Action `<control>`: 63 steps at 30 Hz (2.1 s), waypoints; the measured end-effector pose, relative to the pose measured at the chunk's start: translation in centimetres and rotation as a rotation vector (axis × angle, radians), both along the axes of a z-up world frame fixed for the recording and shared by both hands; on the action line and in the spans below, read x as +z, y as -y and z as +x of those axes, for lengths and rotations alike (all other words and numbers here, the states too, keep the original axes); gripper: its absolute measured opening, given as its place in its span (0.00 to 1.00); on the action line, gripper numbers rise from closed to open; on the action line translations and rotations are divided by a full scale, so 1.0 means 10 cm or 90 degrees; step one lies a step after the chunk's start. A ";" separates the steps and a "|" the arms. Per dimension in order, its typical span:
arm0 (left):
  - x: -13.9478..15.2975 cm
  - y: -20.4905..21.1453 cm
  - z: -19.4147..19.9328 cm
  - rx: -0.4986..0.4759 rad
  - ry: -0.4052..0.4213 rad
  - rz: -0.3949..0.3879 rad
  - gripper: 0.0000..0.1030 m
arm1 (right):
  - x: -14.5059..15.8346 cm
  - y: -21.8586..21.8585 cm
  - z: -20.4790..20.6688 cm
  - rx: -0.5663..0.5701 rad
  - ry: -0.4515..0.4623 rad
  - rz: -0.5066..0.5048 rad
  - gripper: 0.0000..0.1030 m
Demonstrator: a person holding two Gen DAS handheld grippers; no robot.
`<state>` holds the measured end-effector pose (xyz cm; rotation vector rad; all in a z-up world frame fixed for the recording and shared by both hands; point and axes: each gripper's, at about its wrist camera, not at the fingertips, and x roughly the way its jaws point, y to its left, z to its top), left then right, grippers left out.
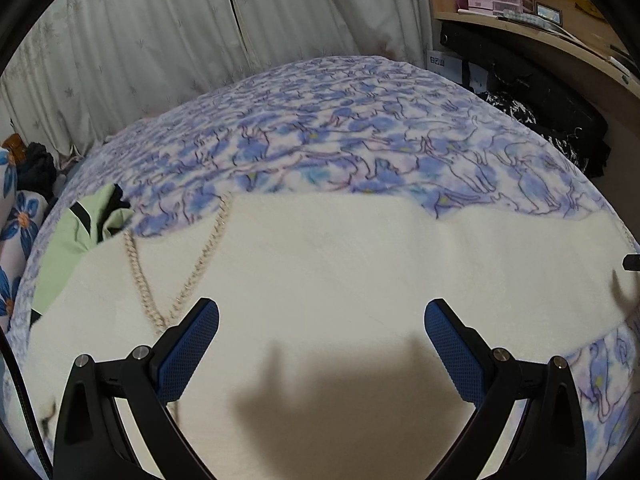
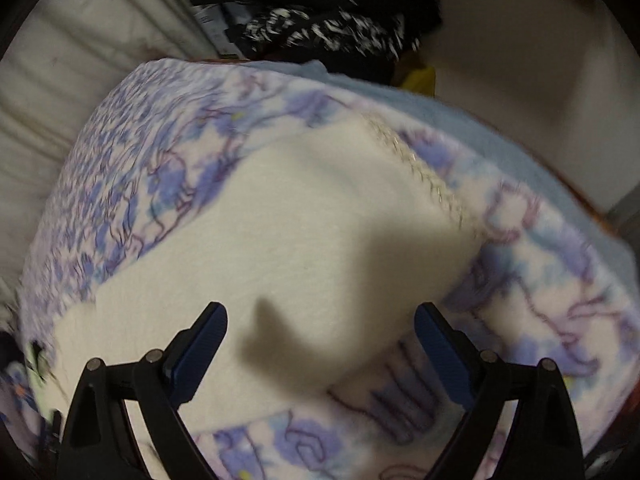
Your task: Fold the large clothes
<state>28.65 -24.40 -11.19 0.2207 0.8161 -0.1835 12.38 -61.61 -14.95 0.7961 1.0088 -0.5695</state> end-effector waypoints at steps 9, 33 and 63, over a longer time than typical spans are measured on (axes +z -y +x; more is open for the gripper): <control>-0.13 0.03 0.00 -0.005 -0.025 -0.009 0.99 | -0.18 0.17 -0.03 -0.054 0.041 0.031 0.45; 0.06 -1.29 -0.44 0.060 -0.070 -0.080 0.99 | 0.27 -3.27 0.61 0.575 0.061 -0.391 0.26; -0.64 -0.55 -0.15 -0.033 -0.320 -0.284 0.12 | 0.03 -2.80 -0.51 0.311 0.159 -0.021 0.53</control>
